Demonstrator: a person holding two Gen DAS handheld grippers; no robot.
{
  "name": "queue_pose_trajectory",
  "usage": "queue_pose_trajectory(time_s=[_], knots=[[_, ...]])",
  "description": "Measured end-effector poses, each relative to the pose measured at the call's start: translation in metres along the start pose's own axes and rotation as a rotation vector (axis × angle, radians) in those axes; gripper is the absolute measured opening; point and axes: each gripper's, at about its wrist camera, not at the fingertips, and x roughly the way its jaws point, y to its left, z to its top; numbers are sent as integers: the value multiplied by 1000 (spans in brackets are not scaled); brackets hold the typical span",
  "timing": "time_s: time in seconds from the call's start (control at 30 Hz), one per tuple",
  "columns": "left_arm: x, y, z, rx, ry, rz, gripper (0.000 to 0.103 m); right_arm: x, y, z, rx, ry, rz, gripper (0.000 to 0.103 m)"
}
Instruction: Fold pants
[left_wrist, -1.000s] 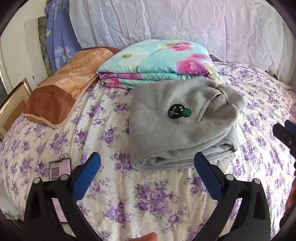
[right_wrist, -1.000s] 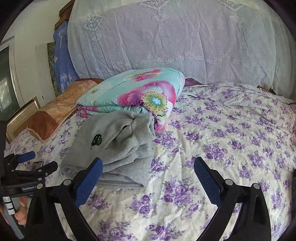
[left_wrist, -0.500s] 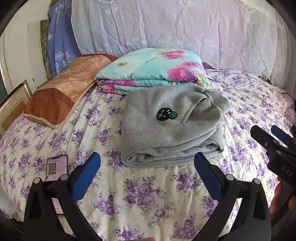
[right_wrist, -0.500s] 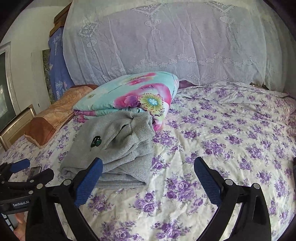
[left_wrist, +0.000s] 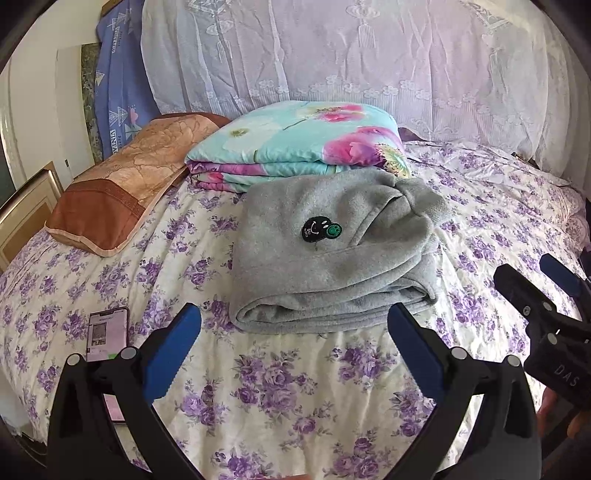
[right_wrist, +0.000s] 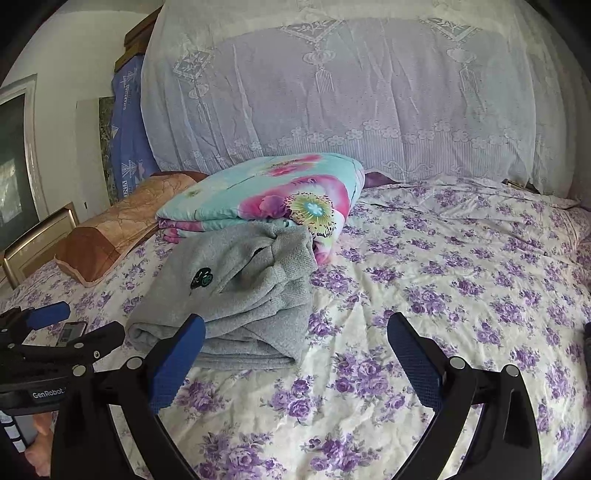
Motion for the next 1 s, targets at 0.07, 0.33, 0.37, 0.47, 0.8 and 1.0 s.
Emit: queue_pose_trajectory(time_s=[0.07, 0.33, 0.37, 0.47, 0.8, 1.0], knots=[[0, -1, 0, 0, 1, 3, 99, 1, -1, -2, 4, 4, 0, 100], [3, -4, -5, 4, 2, 17, 99, 4, -1, -6, 1, 7, 2, 100], [3, -5, -5, 5, 2, 19, 99, 4, -1, -6, 3, 7, 0, 100], [3, -5, -5, 5, 1, 20, 99, 4, -1, -6, 1, 7, 1, 99], [0, -7, -6, -1, -20, 5, 99, 5, 0, -7, -1, 5, 4, 99], [0, -6, -6, -10, -18, 5, 99, 6, 1, -7, -2, 6, 3, 100]])
